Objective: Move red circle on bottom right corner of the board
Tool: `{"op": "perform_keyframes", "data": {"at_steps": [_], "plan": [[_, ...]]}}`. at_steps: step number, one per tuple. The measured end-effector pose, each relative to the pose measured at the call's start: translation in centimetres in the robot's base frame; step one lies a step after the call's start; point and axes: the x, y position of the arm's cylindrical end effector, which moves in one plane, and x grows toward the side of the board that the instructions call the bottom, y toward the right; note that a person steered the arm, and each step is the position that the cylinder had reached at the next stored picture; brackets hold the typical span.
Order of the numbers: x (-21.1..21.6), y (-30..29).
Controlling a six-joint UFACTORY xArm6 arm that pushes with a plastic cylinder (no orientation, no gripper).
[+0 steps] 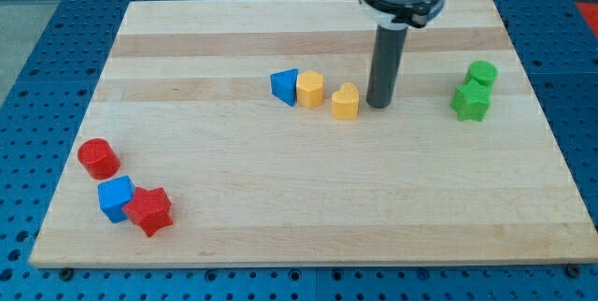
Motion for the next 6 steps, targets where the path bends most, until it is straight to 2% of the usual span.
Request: {"op": "perform_keyframes", "data": {"at_steps": [2, 5, 6], "plan": [[0.2, -5.0], [0.4, -4.3], [5.6, -3.3]]}}
